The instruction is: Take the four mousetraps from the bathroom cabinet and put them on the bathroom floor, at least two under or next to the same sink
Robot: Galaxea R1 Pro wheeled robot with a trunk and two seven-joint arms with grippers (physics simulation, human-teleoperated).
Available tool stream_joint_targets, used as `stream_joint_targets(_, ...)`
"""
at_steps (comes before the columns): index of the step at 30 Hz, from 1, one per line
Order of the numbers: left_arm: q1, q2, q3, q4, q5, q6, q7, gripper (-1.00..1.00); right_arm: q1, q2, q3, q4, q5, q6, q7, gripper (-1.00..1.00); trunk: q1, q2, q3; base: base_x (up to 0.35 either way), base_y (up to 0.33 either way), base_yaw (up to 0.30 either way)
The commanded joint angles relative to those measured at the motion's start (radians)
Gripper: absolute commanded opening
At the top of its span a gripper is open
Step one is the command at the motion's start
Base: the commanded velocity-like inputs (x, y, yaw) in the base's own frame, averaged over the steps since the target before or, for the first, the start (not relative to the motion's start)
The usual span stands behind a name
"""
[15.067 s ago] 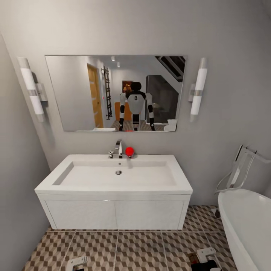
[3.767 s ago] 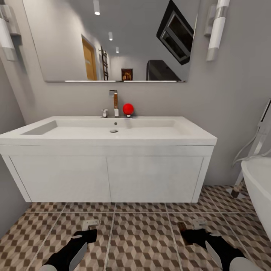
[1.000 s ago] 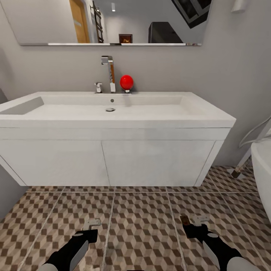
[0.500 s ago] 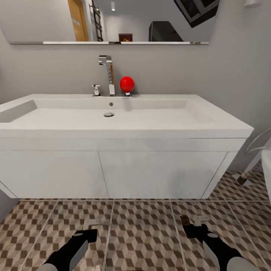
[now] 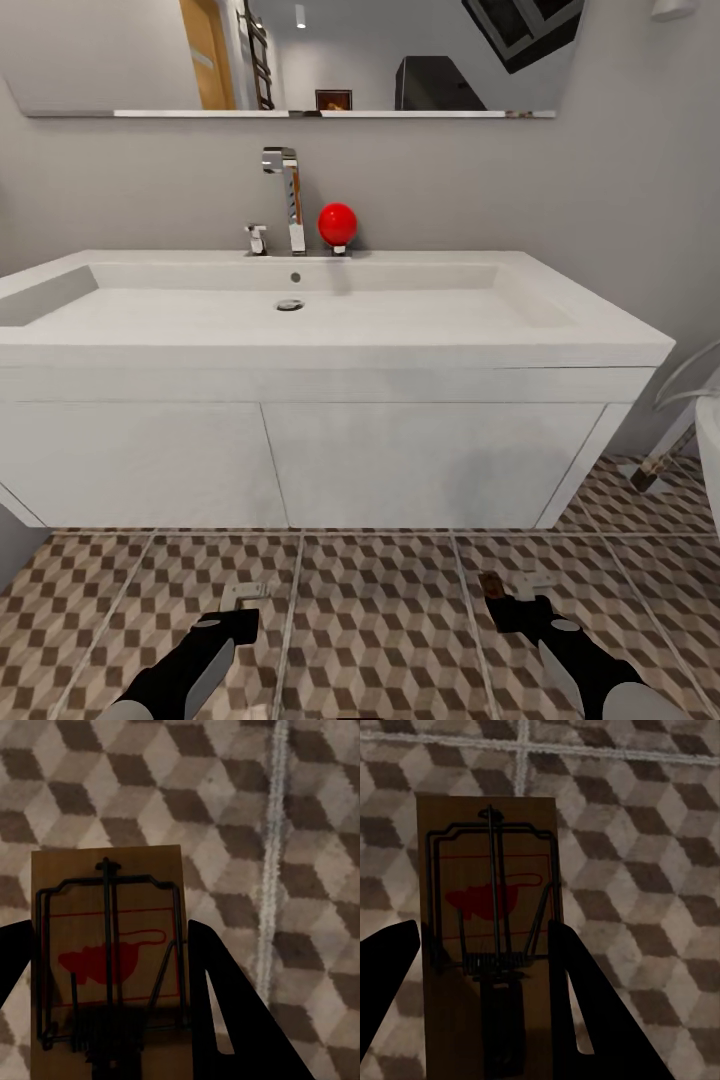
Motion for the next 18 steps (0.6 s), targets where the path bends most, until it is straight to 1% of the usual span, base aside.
stream_joint_targets(1, 0.000, 0.000, 0.000, 0.000, -0.004, 0.001, 0.001, -1.00, 0.000, 0.000, 0.000, 0.000, 0.000, 0.000, 0.000, -1.00, 0.000, 0.000, 0.000, 0.000, 0.000, 0.000)
stream_joint_targets(13, 0.000, -0.001, -0.002, 0.000, -0.004, 0.001, 0.001, -1.00, 0.000, 0.000, 0.000, 0.000, 0.001, 0.000, 0.000, -1.00, 0.000, 0.000, 0.000, 0.000, 0.000, 0.000)
stream_joint_targets(18, 0.000, -0.001, -0.001, 0.000, -0.004, 0.001, 0.001, -1.00, 0.000, 0.000, 0.000, 0.000, 0.000, 0.000, 0.001, -1.00, 0.000, 0.000, 0.000, 0.088, 0.059, 0.000)
